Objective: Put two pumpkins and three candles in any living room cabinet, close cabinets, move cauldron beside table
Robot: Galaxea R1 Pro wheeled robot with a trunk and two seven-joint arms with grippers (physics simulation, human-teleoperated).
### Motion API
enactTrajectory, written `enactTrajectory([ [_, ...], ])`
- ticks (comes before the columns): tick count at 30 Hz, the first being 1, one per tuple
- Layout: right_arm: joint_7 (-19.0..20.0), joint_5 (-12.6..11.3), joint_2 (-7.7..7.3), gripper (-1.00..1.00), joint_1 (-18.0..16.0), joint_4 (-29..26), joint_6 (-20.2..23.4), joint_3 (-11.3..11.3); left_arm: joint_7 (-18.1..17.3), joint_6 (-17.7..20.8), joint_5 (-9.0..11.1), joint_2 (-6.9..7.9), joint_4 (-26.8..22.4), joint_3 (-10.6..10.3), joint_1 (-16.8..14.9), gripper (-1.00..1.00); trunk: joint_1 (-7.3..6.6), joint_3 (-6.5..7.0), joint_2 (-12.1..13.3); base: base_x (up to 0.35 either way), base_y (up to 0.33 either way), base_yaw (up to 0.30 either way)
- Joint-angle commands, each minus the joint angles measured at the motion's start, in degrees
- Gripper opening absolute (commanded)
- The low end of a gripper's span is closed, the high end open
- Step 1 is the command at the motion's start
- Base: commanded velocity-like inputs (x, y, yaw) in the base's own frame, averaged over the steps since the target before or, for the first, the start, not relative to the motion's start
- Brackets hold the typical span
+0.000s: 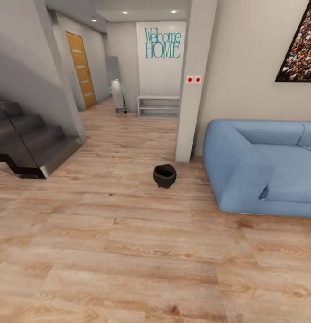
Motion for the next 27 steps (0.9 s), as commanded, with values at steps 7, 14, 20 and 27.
enactTrajectory([
  [7,0.0,0.04,-0.03,1.0,0.0,0.06,0.0,0.0,0.0,0.0,0.0,0.0,0.01,0.0,0.0,1.0,0.0,0.0,0.0,0.335,0.0,-0.004],
  [14,0.0,0.07,0.19,1.0,0.0,-0.01,0.0,0.01,-0.01,0.0,0.0,0.0,-0.06,0.0,0.0,1.0,0.0,0.0,0.0,0.335,0.0,0.0],
  [20,0.0,0.07,0.19,1.0,0.0,-0.01,0.0,0.01,-0.01,0.0,0.0,0.0,-0.04,0.0,0.0,1.0,0.0,0.0,0.0,0.335,0.0,0.0],
  [27,0.0,0.07,0.19,1.0,0.0,-0.01,0.0,0.01,-0.05,0.0,0.0,0.0,-0.06,0.0,0.0,1.0,0.0,0.0,0.0,0.335,0.0,0.0],
])
